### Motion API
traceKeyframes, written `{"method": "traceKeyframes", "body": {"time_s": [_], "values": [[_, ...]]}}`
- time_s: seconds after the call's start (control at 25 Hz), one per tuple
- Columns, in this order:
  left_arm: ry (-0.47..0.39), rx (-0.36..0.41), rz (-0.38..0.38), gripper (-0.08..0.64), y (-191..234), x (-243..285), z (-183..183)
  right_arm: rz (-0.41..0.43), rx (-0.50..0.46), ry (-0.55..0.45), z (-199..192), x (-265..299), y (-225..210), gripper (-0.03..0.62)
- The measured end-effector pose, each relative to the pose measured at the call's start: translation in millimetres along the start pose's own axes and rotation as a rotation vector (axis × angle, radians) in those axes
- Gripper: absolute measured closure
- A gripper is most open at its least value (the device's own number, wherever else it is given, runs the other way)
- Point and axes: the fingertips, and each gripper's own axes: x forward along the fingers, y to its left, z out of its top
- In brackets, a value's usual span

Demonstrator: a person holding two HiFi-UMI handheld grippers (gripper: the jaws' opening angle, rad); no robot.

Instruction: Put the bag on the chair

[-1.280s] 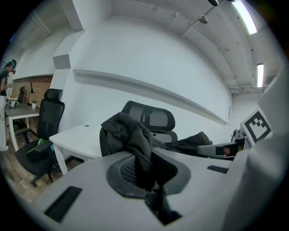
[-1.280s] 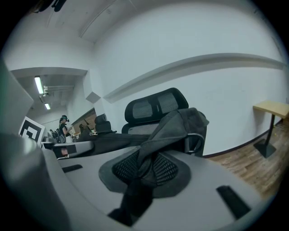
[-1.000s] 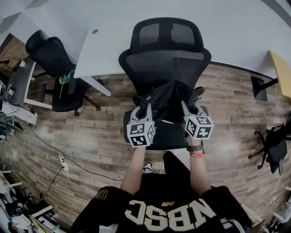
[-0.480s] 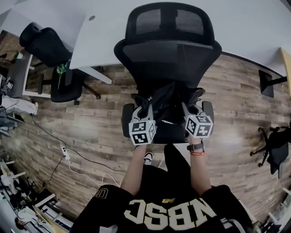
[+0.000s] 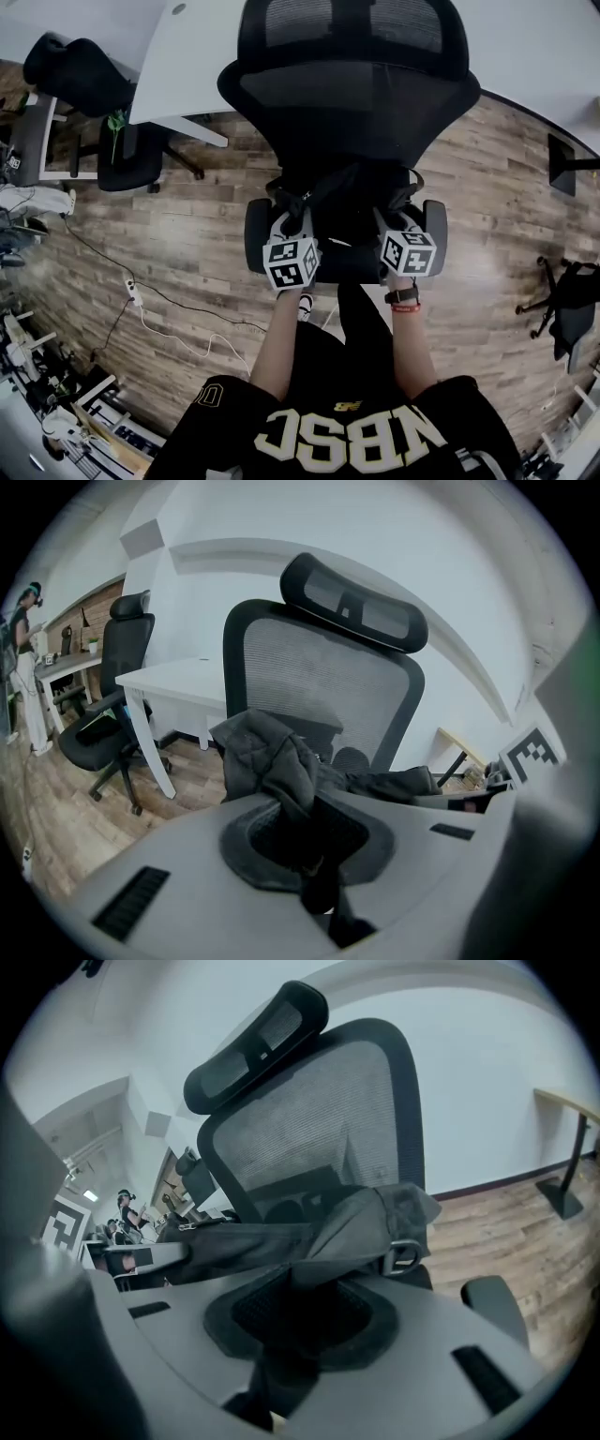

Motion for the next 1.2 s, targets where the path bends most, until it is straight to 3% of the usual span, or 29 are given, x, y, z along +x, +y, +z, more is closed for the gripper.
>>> {"method": "traceKeyframes", "body": {"time_s": [0.32, 0.52, 0.72, 1.0, 1.2], "values": [[0.09, -0.066, 0.036, 0.534, 24, 45, -50, -0.01, 0.03, 0.089, -39, 44, -36, 0.509], [0.134, -0.086, 0.06, 0.534, 42, 71, -85, -0.007, -0.035, 0.146, -69, 74, -51, 0.5], [0.176, -0.099, 0.064, 0.534, 64, 99, -113, -0.007, -0.028, 0.185, -89, 102, -65, 0.494], [0.219, -0.076, 0.064, 0.534, 98, 142, -143, 0.011, 0.022, 0.207, -108, 128, -96, 0.482], [0.231, -0.059, 0.078, 0.529, 122, 170, -155, -0.044, -0.059, 0.207, -108, 148, -115, 0.462]]}}
